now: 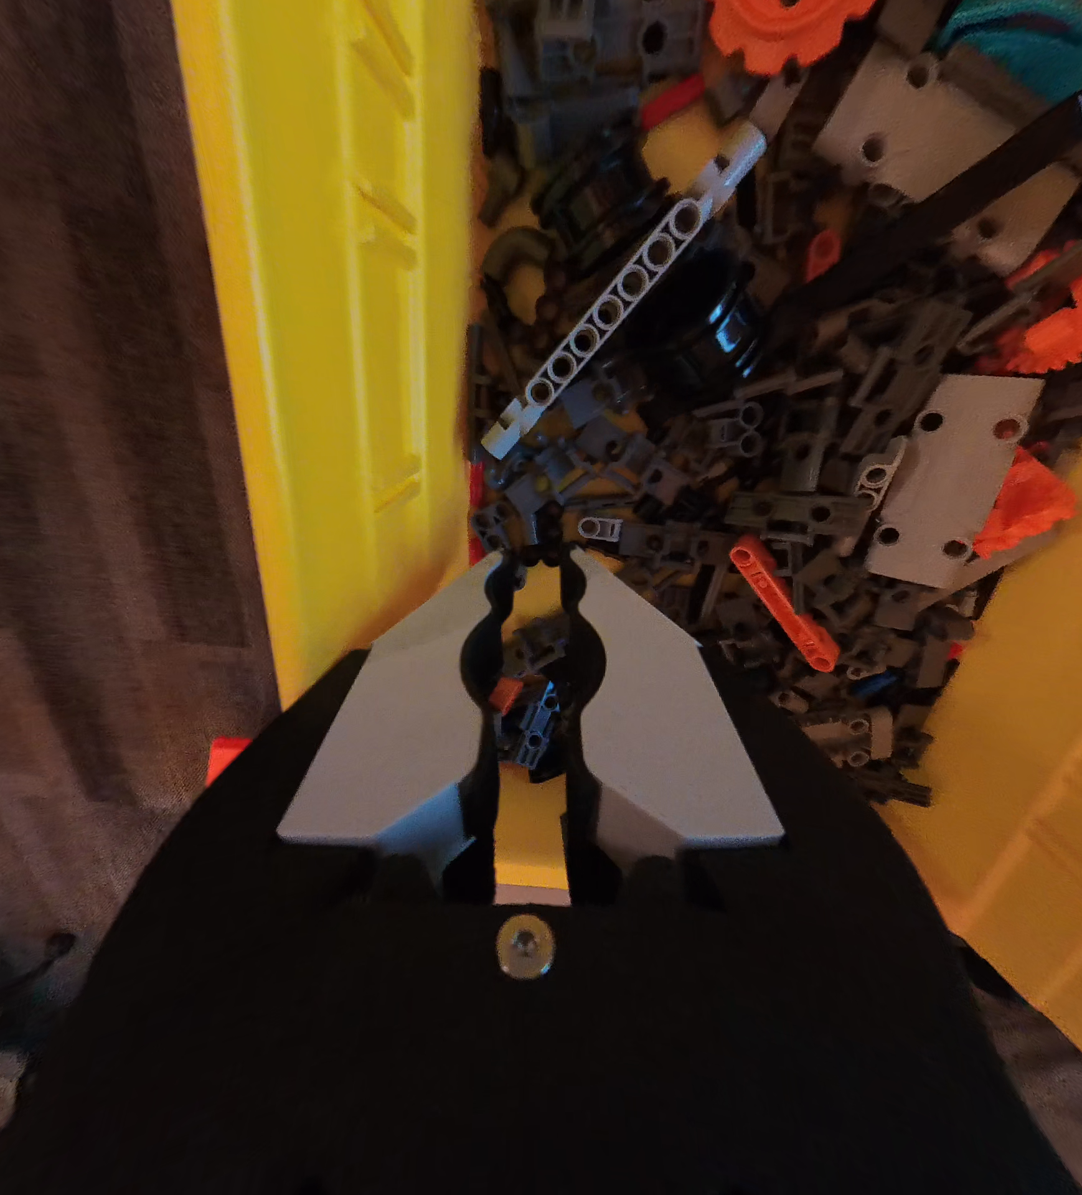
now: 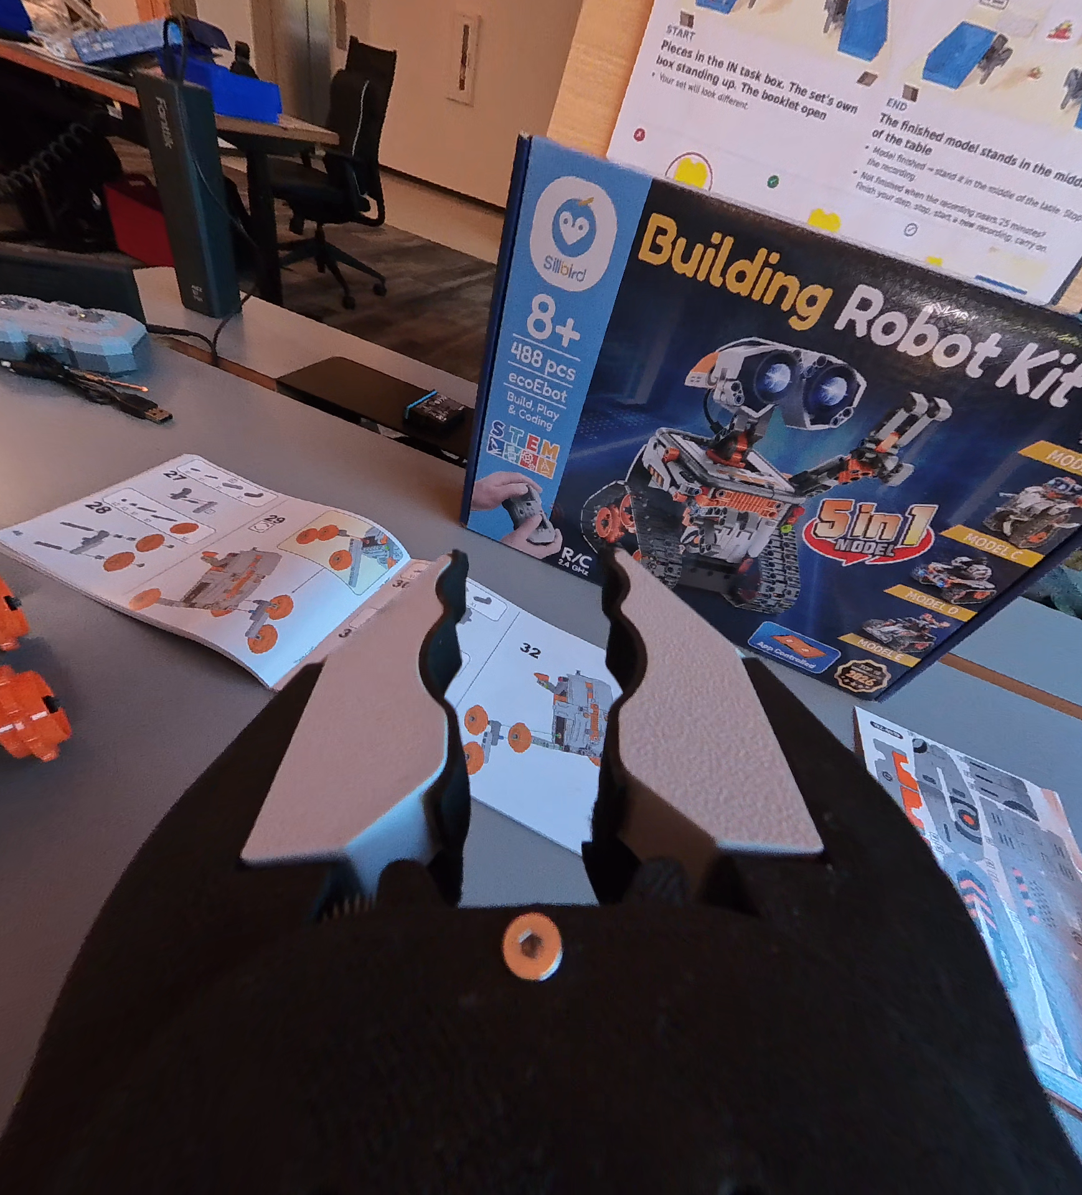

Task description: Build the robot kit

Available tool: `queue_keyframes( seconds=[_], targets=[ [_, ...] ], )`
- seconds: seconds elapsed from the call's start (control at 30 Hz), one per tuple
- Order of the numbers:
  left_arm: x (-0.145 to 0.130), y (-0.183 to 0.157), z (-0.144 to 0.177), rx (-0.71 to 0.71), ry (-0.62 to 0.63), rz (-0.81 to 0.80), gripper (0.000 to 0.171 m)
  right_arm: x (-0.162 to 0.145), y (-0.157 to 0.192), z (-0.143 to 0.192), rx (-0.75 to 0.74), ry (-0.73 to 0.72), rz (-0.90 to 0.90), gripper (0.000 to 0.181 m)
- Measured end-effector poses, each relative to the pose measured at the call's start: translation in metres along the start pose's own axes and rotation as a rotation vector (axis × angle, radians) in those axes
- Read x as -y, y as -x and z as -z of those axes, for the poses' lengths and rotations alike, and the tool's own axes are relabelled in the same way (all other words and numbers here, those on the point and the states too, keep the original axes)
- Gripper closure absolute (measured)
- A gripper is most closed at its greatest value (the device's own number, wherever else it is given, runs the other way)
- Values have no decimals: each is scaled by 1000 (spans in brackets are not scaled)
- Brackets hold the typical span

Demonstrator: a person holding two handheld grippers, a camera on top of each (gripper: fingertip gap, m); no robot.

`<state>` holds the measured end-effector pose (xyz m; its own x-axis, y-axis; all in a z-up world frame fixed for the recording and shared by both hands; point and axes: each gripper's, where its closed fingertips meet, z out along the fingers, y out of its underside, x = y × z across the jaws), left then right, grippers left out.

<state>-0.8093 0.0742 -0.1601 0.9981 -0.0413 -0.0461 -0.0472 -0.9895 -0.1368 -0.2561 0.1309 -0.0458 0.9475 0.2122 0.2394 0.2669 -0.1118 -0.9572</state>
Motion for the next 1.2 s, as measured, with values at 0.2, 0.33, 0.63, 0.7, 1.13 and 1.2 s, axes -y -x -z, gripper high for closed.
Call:
queue_keyframes(
  seconds=[0.2,0.33,0.63,0.7,1.13,1.2],
  targets=[
    [-4,11,-3,180,50,20,154,2,0,0,14,-13,-15,139],
    [-5,16,-4,234,79,38,165,4,3,2,29,-23,-20,139],
    [-4,15,-17,207,69,79,171,14,9,8,51,-54,-6,139],
    [-3,15,-17,207,68,84,171,14,10,9,59,-57,-11,139],
    [-6,16,-7,212,13,84,165,18,13,12,76,-72,-25,139],
    [-6,15,-10,219,27,81,165,18,14,12,78,-71,-24,139]
  ],
)
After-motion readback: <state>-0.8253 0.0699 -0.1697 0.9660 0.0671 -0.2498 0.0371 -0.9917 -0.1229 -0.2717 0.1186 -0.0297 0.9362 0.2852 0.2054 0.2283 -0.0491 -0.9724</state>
